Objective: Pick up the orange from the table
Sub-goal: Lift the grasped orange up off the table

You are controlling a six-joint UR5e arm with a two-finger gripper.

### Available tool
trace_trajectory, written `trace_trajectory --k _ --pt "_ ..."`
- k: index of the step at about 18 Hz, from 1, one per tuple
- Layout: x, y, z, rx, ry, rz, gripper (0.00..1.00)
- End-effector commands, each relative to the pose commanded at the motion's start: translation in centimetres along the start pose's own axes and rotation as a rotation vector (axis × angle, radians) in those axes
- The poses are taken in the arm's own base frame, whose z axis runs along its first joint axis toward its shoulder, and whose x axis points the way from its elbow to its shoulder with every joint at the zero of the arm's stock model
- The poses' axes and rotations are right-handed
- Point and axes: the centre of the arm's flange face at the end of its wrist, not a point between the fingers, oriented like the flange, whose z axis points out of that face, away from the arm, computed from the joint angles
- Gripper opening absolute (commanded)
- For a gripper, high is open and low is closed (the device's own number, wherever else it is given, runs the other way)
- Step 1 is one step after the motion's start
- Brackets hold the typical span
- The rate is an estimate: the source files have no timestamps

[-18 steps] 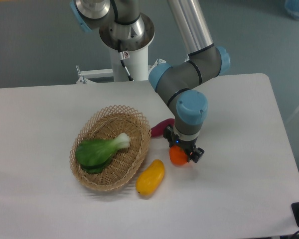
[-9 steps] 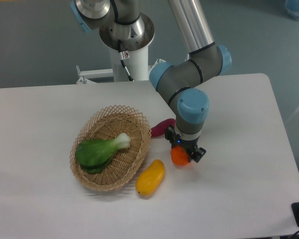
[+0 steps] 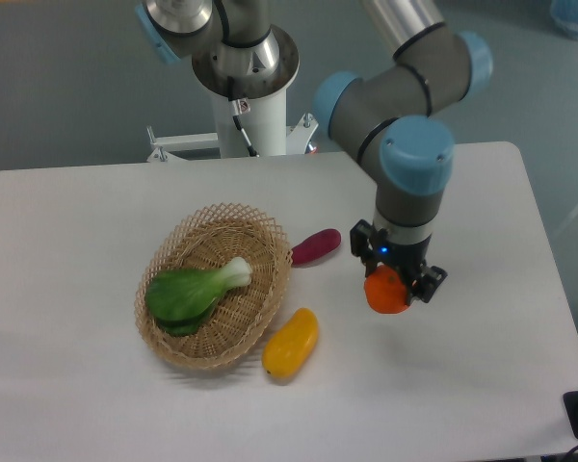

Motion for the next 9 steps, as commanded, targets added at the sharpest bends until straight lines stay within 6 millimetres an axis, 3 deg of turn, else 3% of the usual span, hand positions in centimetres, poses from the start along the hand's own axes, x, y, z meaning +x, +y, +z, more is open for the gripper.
trace_trajectory --k 4,9 --pt "-0.3 1.6 -3.4 0.063 -0.043 0.030 0.60" --pt "0.1 2.7 -4.0 0.066 -0.033 0.038 0.60"
